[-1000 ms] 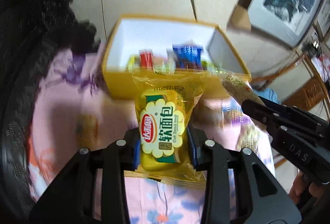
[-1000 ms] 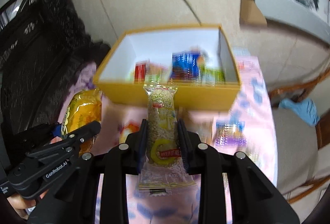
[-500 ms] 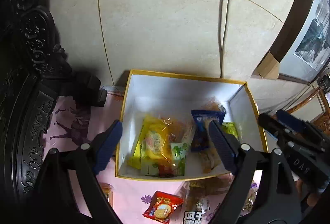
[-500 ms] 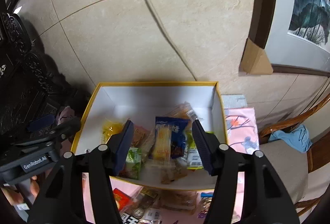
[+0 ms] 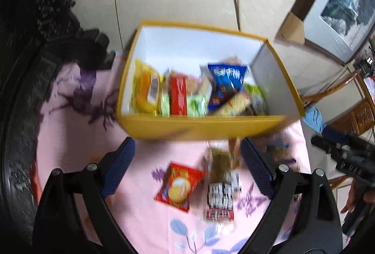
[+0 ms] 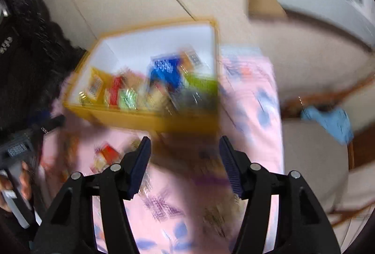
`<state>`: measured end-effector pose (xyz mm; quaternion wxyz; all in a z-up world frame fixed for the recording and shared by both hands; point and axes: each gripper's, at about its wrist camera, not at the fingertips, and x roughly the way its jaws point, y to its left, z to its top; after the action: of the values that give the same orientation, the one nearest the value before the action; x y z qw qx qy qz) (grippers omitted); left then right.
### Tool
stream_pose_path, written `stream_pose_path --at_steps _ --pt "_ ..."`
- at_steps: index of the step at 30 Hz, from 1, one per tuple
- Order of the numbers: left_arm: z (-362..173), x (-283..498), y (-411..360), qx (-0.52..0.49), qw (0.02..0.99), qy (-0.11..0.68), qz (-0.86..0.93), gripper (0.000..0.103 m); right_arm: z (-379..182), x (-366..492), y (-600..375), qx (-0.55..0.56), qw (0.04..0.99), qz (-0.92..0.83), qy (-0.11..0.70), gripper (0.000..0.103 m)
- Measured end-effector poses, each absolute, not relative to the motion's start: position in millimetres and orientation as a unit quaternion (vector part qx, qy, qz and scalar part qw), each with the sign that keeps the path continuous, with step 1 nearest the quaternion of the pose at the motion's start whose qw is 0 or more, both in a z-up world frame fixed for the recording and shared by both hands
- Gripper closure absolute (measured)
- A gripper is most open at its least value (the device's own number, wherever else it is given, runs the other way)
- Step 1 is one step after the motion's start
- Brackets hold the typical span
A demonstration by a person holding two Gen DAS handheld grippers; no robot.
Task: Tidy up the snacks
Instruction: 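Grasp the clear white-candy bag with right tool while left tool grasps the duck-neck pack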
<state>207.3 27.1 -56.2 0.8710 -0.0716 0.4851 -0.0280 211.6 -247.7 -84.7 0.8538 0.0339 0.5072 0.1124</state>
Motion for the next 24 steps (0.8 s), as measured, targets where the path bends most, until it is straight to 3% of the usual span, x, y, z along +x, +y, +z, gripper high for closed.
stream_pose_path --at_steps 9,24 --pt "-93 134 36 -0.119 0.848 0.516 -0.015 0.011 -182 107 -302 0.158 0.824 -0.002 0.544 0.041" --pt "-90 105 23 -0.083 0.849 0.522 -0.02 0.011 -218 134 -307 0.202 0.812 -0.017 0.548 0.041"
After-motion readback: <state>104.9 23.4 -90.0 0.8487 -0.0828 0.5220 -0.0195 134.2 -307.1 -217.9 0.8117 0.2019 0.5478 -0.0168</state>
